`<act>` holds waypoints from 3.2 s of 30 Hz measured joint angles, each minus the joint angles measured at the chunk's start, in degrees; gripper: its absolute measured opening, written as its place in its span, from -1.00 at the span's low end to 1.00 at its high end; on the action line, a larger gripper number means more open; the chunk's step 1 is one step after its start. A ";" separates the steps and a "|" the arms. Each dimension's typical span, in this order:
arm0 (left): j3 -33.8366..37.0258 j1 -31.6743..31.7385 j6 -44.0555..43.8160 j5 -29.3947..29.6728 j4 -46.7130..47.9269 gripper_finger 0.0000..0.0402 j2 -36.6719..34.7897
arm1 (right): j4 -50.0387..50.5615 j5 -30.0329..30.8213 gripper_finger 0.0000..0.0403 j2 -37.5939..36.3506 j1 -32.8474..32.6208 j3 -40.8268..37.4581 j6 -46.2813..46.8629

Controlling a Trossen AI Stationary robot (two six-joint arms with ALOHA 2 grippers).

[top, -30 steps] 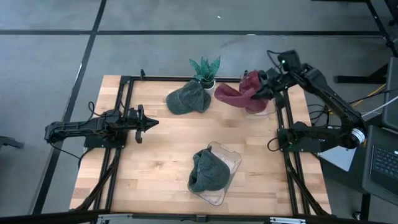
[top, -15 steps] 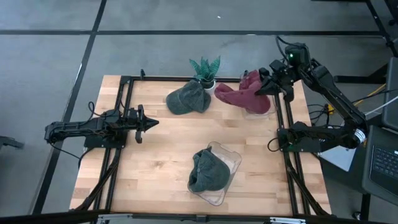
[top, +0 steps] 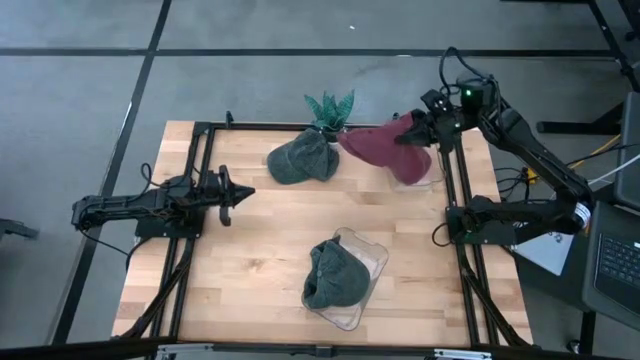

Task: Pick & Place hat
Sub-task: Put the red cap into the top transparent bin

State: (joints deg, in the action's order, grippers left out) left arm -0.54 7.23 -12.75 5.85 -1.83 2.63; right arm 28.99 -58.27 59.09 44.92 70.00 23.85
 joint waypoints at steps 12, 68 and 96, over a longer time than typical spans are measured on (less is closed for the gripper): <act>-0.02 0.01 -21.44 8.29 -11.54 -0.96 0.00 | -10.29 5.97 -0.92 3.61 -9.37 -0.02 11.75; -39.60 0.08 14.11 -8.28 -3.56 0.19 47.91 | -34.74 8.13 -0.92 25.29 -22.37 -0.04 8.80; -39.60 2.33 -14.89 -33.30 -6.38 -0.98 49.70 | -25.12 18.21 -0.31 25.64 -24.08 -0.04 10.70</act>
State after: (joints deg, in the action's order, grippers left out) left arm -40.14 9.56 -27.64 -27.45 -8.21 52.33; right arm 3.86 -40.06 84.73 20.83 69.95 34.55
